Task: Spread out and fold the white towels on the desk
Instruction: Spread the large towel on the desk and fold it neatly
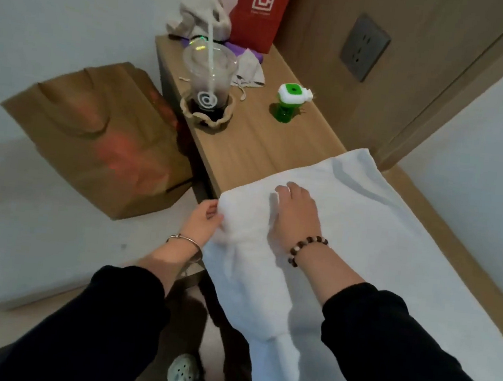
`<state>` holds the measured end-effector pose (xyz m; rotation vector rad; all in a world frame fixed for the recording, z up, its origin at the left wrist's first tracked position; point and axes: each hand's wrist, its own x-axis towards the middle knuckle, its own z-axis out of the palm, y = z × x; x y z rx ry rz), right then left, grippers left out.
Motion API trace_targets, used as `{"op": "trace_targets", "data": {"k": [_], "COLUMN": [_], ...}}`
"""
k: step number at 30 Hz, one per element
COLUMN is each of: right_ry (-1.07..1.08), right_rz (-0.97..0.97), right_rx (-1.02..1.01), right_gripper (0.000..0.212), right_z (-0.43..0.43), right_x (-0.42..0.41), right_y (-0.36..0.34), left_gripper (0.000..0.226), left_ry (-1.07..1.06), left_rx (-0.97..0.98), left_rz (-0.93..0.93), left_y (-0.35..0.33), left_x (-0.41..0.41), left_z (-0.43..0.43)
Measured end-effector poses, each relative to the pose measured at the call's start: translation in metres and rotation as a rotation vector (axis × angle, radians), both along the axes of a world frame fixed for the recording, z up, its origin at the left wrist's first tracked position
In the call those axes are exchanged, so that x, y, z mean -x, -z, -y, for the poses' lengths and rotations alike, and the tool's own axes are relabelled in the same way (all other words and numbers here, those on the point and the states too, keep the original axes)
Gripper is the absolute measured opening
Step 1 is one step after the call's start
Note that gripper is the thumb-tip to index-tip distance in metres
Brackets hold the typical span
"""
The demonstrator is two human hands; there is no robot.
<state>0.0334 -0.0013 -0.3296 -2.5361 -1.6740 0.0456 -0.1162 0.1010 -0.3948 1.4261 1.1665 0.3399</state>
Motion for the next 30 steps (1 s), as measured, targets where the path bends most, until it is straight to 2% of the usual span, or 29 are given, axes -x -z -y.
{"op": "trace_targets", "data": {"k": [3,7,10,14,16,18,22,24,26,27,30], "right_ry": [-0.072,-0.066,-0.04,-0.027,-0.077,-0.203,-0.361,-0.39,-0.392,-0.389,-0.375], "right_rz": [-0.06,-0.087,-0.117,-0.109,-0.059,0.0,-0.003,0.036,-0.032,-0.061,-0.107], "right_rx": [-0.095,-0.184,-0.265,-0.277,-0.259,-0.144,0.454,0.65,0.699,0.689,0.605], "right_gripper": [0.02,0.032,0.032,0.026,0.023,0.016,0.016,0.018,0.024,0.026,0.02], "right_z": [-0.035,-0.04,-0.04,-0.042,-0.044,-0.052,-0.092,-0.11,-0.121,-0.123,-0.121], "right_x": [0.001,0.003,0.003,0.003,0.005,0.0,-0.021,-0.023,-0.025,-0.026,-0.032], "right_y": [0.009,0.029,0.034,0.036,0.034,0.026,-0.004,-0.015,-0.016,-0.015,-0.012], "left_gripper": [0.034,0.023,0.009,0.005,0.005,0.014,0.018,0.012,0.009,0.015,0.024], "left_ry": [0.056,0.158,0.207,0.098,0.218,0.337,0.284,0.336,0.394,0.404,0.362], "left_rx": [0.082,0.059,-0.061,-0.231,-0.23,-0.218,-0.046,0.014,0.036,0.019,-0.084], "left_rz": [0.027,0.003,-0.05,-0.081,-0.095,-0.069,0.094,0.09,0.029,-0.003,-0.024], "left_y": [-0.003,-0.004,-0.004,0.001,0.005,0.008,-0.001,-0.006,-0.01,-0.011,-0.015], "left_x": [0.008,0.015,0.023,0.028,0.025,0.019,0.017,0.018,0.019,0.019,0.022], "left_z": [-0.01,-0.023,-0.037,-0.046,-0.042,-0.039,-0.044,-0.047,-0.052,-0.056,-0.064]}}
